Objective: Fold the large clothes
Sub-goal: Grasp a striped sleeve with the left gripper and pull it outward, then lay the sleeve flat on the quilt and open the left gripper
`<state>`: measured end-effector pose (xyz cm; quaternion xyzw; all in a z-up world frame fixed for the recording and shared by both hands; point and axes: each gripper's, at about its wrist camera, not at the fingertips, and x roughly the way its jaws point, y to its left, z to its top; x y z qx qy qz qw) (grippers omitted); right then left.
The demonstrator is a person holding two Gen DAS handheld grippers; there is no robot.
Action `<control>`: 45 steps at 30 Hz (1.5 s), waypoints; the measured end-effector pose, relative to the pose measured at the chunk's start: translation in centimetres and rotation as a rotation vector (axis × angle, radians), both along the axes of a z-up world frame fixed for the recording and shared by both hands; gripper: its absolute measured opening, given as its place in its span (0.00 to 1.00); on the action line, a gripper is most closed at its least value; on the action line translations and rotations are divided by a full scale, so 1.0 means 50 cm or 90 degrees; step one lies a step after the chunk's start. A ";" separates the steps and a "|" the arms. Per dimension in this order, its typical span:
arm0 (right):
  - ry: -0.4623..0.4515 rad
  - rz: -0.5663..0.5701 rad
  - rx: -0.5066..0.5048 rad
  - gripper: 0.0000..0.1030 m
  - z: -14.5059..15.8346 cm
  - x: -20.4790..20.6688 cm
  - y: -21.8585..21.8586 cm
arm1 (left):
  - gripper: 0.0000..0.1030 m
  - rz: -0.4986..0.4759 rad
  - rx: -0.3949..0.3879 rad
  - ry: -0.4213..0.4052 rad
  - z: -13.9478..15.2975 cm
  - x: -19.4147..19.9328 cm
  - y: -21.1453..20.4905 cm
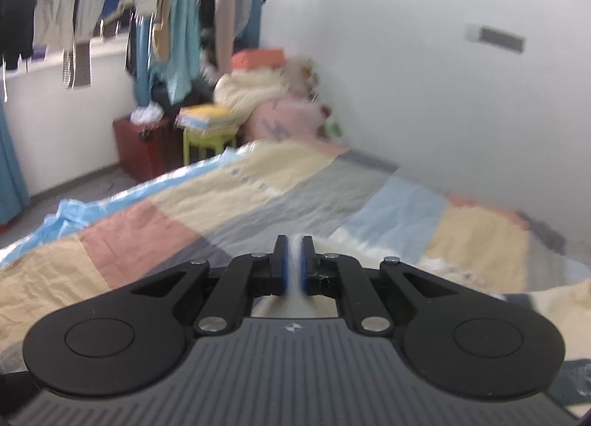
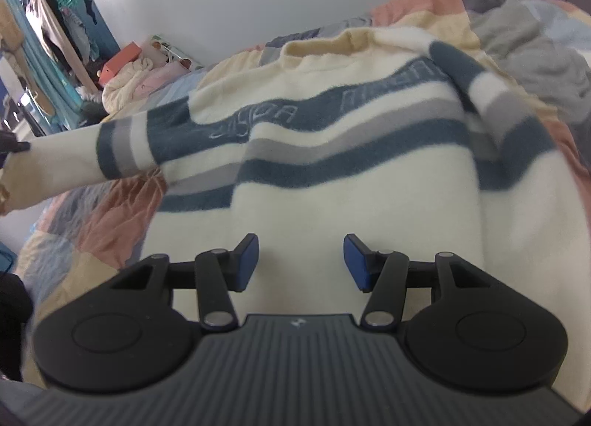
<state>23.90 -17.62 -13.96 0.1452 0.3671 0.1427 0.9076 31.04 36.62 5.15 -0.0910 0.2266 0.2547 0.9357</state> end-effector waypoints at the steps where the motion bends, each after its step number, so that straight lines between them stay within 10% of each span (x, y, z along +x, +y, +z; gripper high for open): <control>1: -0.002 0.000 -0.005 0.53 0.001 0.007 0.005 | 0.07 0.005 -0.009 0.011 -0.022 0.026 0.021; 10: -0.010 0.046 -0.065 0.53 -0.022 0.062 0.059 | 0.07 0.010 -0.068 0.136 -0.253 0.175 0.116; 15: 0.007 0.045 -0.050 0.53 -0.032 0.074 0.056 | 0.09 -0.002 -0.110 0.150 -0.284 0.176 0.120; 18: 0.008 0.048 -0.038 0.53 -0.029 0.067 0.051 | 0.37 -0.003 -0.131 0.146 -0.261 0.150 0.096; 20: 0.006 0.049 -0.034 0.51 -0.026 0.063 0.048 | 0.63 -0.013 -0.129 0.132 -0.232 0.122 0.063; 22: 0.007 0.048 -0.027 0.51 -0.022 0.060 0.045 | 0.67 -0.019 -0.144 0.115 -0.218 0.094 0.033; 29: -0.011 0.047 -0.045 0.52 -0.005 0.025 0.038 | 0.67 -0.046 -0.202 0.096 -0.170 -0.015 -0.127; 45: -0.045 -0.042 -0.027 0.51 0.039 -0.066 -0.076 | 0.67 -0.329 -0.238 0.074 -0.149 -0.214 -0.628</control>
